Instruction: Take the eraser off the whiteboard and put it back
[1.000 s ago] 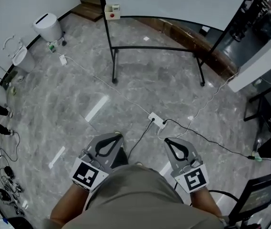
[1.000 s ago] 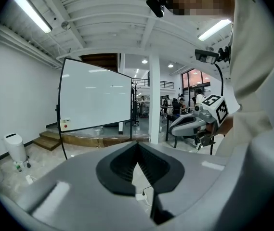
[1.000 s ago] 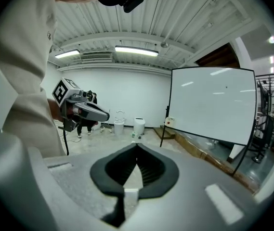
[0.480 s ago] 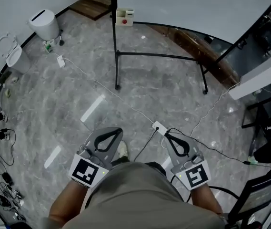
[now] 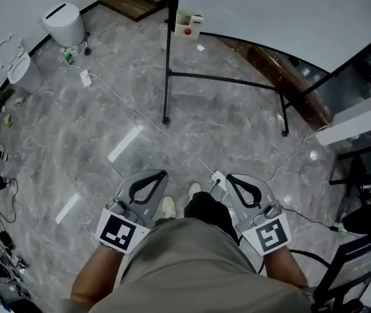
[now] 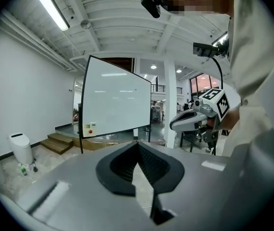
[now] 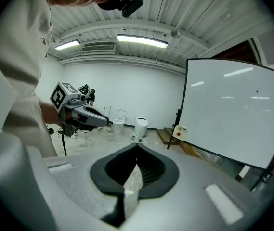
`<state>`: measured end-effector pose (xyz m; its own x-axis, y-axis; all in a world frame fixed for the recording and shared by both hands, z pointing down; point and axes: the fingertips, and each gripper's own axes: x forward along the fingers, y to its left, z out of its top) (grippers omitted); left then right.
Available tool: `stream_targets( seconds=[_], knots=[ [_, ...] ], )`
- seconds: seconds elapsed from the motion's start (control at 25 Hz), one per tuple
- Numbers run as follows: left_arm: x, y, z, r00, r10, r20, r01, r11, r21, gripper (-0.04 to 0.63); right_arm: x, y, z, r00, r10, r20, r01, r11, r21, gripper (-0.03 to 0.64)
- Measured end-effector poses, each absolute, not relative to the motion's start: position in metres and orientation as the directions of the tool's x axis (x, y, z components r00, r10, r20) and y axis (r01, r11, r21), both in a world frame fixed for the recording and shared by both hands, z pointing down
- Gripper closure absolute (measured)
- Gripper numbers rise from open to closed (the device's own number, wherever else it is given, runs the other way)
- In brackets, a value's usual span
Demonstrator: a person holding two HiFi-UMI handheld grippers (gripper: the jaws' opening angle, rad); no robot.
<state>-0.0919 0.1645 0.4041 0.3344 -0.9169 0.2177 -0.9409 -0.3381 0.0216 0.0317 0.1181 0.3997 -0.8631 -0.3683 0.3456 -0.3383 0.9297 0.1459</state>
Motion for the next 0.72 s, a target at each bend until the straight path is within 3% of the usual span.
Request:
stream_targets(
  seconds=[0.72],
  knots=[
    [-0.142,-0.050,0.393,0.204,-0.949,0.240,-0.973,-0.225,-0.061,0.588,-0.005,-0.099,0.391,-0.910,-0.313,0.271,-0.286,0.949,0.135,0.615]
  ],
)
